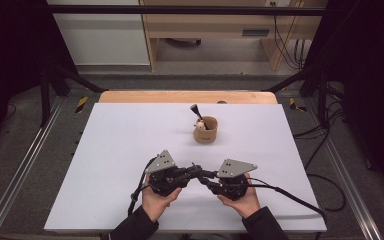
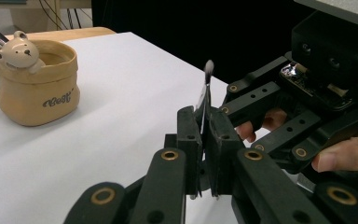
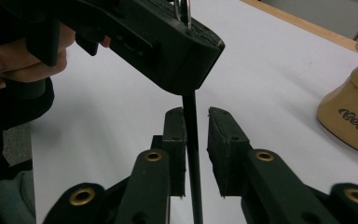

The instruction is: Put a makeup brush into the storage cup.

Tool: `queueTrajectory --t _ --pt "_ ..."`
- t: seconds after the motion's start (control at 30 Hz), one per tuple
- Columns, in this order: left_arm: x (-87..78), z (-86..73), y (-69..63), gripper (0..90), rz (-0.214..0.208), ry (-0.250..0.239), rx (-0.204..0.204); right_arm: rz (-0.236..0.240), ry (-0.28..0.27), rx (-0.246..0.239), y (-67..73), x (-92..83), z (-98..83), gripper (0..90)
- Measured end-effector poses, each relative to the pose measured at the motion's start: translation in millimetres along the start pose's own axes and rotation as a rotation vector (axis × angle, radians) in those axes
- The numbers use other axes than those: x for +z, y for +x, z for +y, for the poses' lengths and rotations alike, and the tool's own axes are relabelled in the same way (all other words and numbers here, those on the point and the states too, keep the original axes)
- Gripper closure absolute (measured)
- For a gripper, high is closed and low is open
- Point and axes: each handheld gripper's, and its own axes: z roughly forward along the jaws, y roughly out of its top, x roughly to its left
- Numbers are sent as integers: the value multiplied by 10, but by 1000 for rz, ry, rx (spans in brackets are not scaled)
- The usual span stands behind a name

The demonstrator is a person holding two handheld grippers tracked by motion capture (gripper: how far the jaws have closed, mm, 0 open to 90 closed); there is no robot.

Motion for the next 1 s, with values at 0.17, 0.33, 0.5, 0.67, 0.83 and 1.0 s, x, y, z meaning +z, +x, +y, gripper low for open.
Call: queueTrajectory --t 0.17,0.33,0.5,0.67,0.83,1.0 --pt "0 0 3 849 0 0 0 4 0 -9 8 -2 0 828" --pt "6 -1 13 846 0 0 -7 14 1 -16 20 10 -4 849" --pt "0 4 21 816 3 2 1 17 -1 -6 11 8 -3 852" --pt "-40 30 36 727 18 -3 11 -9 11 4 -9 -1 -4 852" --pt "-110 61 79 619 41 -3 27 -35 15 25 -39 -26 -2 852" --pt "-159 69 139 521 78 9 34 -56 8 37 -69 -58 1 852"
